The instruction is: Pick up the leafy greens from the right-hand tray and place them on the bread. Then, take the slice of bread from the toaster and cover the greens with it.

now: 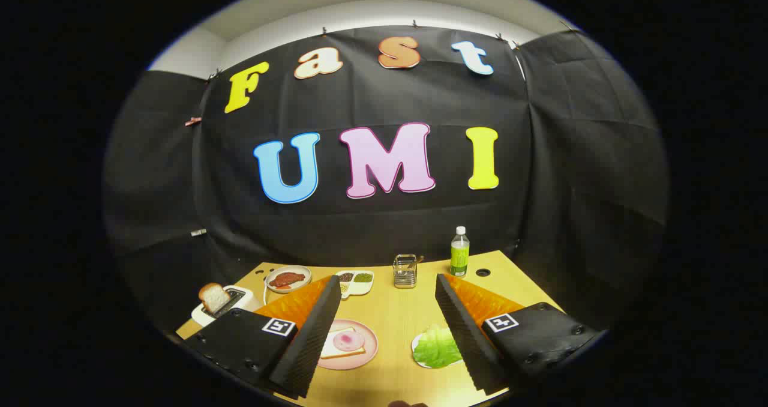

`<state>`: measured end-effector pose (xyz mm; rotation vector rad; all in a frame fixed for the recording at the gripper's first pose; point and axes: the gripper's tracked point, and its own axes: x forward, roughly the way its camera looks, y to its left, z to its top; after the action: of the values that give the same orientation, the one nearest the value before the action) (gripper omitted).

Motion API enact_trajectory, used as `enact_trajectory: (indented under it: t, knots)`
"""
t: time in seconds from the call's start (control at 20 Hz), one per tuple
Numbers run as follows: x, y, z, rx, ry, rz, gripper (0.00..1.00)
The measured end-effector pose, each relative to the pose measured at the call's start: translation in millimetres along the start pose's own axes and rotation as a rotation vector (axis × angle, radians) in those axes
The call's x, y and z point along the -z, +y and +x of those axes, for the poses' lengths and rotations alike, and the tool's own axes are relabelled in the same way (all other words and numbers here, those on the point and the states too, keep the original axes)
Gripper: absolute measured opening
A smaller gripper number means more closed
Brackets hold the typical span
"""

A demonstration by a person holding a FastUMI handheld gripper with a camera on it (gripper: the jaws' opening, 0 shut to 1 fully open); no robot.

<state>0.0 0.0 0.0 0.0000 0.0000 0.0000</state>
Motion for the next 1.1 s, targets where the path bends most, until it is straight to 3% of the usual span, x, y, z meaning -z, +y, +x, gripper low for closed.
enact_trajectory:
  t: [0.25,1.1]
  knots:
    - [-12,11,-5,-0.025,-0.053,-0.081,0.98]
    - [-33,43,-15,-0.091,-0.093,-0.106,0.97]
